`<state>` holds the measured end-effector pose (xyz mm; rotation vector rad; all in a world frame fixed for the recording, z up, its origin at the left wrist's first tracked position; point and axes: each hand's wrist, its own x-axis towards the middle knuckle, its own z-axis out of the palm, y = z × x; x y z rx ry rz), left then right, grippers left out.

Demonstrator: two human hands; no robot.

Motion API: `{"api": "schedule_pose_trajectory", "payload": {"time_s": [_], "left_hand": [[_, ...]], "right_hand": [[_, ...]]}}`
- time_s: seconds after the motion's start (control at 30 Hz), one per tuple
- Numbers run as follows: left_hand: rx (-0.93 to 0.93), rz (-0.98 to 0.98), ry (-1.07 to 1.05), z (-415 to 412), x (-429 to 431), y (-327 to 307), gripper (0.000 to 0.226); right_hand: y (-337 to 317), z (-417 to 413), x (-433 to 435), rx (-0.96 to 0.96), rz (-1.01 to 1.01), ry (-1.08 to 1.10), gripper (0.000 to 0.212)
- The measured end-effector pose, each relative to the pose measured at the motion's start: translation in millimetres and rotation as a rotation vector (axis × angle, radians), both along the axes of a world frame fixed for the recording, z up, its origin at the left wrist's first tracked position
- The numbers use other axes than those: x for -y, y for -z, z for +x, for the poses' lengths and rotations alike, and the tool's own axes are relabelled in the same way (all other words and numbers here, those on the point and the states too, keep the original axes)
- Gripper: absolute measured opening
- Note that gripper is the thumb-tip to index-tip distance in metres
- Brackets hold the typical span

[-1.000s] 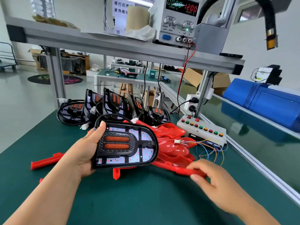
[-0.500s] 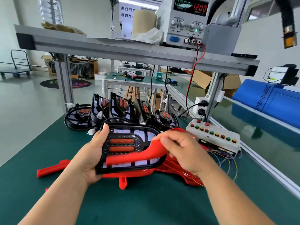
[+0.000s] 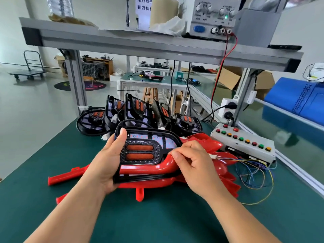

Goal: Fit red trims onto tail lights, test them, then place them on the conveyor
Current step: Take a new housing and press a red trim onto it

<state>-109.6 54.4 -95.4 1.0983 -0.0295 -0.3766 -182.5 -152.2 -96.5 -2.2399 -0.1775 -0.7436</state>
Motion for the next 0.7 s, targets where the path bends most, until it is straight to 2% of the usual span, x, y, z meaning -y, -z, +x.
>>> {"api": "schedule_pose_trajectory", "payload": {"time_s": [0.07,0.17,0.3,0.43,0.5,0.57,0.63,0.7], "left_hand": [[0.022,0.003,-0.014,-0.9,0.9,-0.3,0.088],[0.034,-0.011,-0.023,-2.1,3.2,0.3,0.088],[0.019,-0.014,-0.074,-3.5,6.0,0.4,0.095],[-0.083,-0.050,-0.024,-9.2,5.8,-6.2,0.069],[-0.127,-0.104,0.005,-10.4,5.4,-8.7,0.066],[-0.114,-0.124,0.038,-12.1,6.0,-11.6,0.065],[-0.077,-0.126,0.062,-13.5,7.5,-14.7,0.062],[-0.038,-0.121,0.070,-13.6,7.8,-19.6,0.060]], "right_hand": [[1.5,1.3,-1.5,0.033,0.060,0.048,0.003],[6.5,5.5,-3.5,0.071,0.038,0.122,0.016],[13.2,9.0,-6.1,-0.029,0.071,0.222,0.035],[12.6,3.2,-4.0,-0.101,0.177,0.221,0.057],[12.7,-0.9,-5.9,-0.195,0.279,0.166,0.071],[9.4,-2.7,-11.2,-0.283,0.488,0.015,0.068],[5.1,-1.6,-14.9,-0.370,0.870,-0.260,0.053],[1.3,-0.4,-17.4,-0.455,1.201,-0.435,0.045]]}}
